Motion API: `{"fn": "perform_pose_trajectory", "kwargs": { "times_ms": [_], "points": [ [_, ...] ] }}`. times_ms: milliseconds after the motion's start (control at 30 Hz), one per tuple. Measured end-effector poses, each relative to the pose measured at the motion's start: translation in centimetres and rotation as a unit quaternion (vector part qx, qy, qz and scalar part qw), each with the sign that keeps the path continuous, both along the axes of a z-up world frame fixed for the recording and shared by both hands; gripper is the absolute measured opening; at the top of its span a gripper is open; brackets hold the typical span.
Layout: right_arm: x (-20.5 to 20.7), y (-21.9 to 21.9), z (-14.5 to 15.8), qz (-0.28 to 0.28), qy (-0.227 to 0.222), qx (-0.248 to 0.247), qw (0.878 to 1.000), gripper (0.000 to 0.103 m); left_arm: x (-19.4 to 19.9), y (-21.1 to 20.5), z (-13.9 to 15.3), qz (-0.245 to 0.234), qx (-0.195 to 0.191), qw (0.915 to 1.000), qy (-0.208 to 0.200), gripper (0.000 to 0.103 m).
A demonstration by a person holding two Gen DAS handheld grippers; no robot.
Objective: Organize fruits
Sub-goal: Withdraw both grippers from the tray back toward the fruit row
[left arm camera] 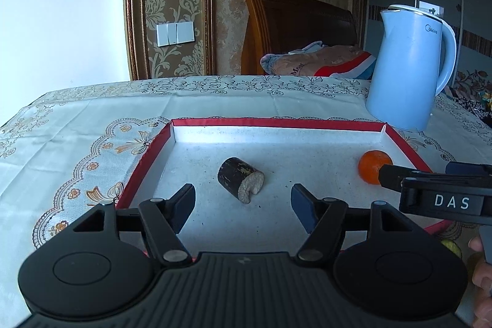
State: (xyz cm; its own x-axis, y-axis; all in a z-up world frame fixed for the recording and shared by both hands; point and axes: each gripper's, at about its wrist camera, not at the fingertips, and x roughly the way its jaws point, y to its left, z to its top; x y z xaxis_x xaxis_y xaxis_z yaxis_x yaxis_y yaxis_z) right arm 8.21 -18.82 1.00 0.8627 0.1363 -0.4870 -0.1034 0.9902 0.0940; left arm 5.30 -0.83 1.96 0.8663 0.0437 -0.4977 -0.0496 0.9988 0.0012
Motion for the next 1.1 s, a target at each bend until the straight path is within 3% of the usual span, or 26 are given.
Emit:
{"fn": "perform_pose_trajectory", "kwargs": {
  "times_ms": [67,167,400,900,1100],
  "points": [
    [-0.4,-0.2,0.1,-0.003,-0.004,0.002,1.0,0.103,-0.4,0.1,0.0,0.002,0.0,1.0,-0.007,0.069],
    [-1.2,-0.4,0.1,-0.001,-0.008,0.008,1.0,0.103,-1.0,0.2,0.0,0.001,-0.004,0.9999,-0.015,0.082],
    [-3.4,-0.9,-0.3,-0.001,-0.023,-0.001,1.0,0.103,-3.0,0.7,0.1,0.003,0.001,0.9994,-0.036,0.082],
    [-4.8,-1.1,-0.4,0.0,-0.033,-0.007,0.999,0.103,-6.3,4.6,-0.7,0.023,-0.046,0.9984,-0.021,0.082],
    [-5.0,-1.2,-0.4,-0.004,-0.036,-0.011,0.999,0.103,-7.9,5.5,-0.9,0.035,-0.033,0.9984,-0.028,0.082]
  ]
}}
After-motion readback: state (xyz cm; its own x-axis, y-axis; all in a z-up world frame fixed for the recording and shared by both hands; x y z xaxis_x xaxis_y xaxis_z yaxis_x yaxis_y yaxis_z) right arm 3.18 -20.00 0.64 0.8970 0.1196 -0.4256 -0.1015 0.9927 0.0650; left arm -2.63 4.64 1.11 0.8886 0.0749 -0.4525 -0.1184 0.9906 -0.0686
